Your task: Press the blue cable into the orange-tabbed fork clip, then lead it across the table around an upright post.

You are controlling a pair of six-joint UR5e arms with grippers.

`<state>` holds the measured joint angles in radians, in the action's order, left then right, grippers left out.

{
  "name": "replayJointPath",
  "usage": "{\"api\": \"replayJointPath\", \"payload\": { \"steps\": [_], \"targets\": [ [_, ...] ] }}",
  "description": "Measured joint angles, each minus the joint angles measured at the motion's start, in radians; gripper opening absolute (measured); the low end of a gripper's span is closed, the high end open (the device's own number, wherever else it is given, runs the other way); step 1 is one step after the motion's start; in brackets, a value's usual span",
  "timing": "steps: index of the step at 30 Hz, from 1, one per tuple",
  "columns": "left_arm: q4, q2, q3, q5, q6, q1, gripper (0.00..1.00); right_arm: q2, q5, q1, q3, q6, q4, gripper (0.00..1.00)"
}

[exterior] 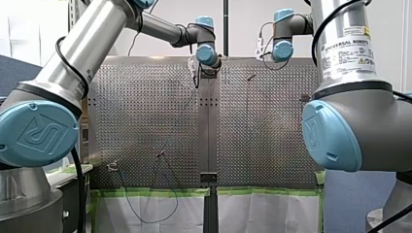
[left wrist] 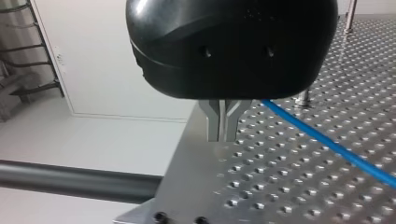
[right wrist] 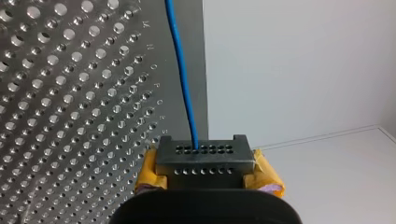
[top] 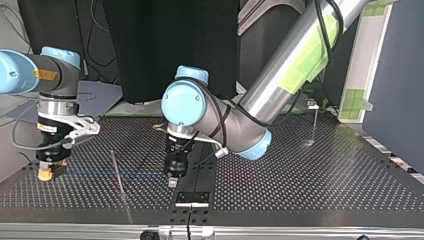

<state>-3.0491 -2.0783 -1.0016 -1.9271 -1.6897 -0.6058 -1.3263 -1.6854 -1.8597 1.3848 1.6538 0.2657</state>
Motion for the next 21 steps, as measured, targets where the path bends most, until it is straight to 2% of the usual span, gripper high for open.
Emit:
{"api": "replayJointPath", "payload": {
  "steps": [3,4,6,12,21],
  "targets": [
    [-0.002,-0.005,0.028,0.001,-0.001,-0.004,0.0,0.001,0.002,0.009,0.0,0.0,0.0,0.0],
    [-0.005,-0.008,0.037,0.0,-0.002,-0.006,0.0,0.001,0.002,0.008,0.0,0.0,0.0,0.0],
    [-0.017,-0.022,0.057,0.001,-0.003,-0.015,0.0,0.0,0.0,-0.007,0.0,0.0,0.0,0.0],
    [-0.034,-0.065,0.112,0.003,-0.007,-0.03,0.0,0.0,0.0,-0.008,0.0,0.0,0.0,0.0],
    [-0.035,-0.074,0.127,0.002,-0.017,-0.028,0.0,0.0,0.0,-0.008,0.0,0.0,0.0,0.0]
  ]
}}
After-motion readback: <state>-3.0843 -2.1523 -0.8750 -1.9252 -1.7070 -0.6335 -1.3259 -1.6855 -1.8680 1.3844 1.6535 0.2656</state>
